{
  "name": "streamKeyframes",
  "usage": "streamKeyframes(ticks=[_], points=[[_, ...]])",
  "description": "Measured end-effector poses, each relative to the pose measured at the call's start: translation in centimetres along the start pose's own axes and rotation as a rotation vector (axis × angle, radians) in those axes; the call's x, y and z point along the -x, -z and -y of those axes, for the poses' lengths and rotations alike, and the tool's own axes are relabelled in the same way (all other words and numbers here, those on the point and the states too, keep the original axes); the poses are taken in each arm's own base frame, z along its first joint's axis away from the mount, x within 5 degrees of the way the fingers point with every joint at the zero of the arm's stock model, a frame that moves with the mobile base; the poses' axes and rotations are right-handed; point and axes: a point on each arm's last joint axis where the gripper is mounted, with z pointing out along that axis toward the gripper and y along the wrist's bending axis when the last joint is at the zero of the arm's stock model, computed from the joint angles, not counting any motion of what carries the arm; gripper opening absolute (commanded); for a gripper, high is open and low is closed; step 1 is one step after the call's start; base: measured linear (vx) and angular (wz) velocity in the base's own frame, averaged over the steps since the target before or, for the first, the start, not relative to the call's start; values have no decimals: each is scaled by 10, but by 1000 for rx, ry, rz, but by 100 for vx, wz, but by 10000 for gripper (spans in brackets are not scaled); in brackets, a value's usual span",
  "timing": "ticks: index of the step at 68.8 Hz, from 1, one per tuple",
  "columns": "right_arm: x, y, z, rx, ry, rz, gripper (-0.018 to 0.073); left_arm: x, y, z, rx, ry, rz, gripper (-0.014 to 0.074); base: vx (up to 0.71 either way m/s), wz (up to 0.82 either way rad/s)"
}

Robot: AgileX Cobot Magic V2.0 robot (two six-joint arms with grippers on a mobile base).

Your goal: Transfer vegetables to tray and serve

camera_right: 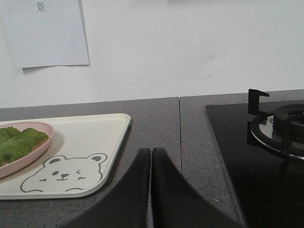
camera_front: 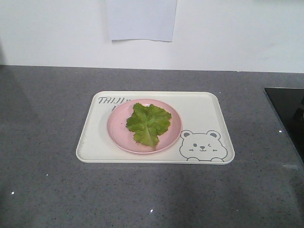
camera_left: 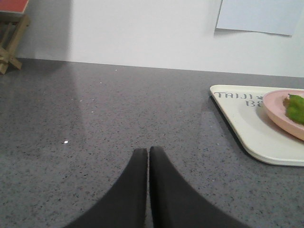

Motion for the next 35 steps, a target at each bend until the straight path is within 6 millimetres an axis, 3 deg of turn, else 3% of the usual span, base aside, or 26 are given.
streamKeyframes(ticks=[35], points=[[0, 0, 0, 0, -1, 0, -6, 0, 0, 0, 0, 0, 0, -6, 0, 0]])
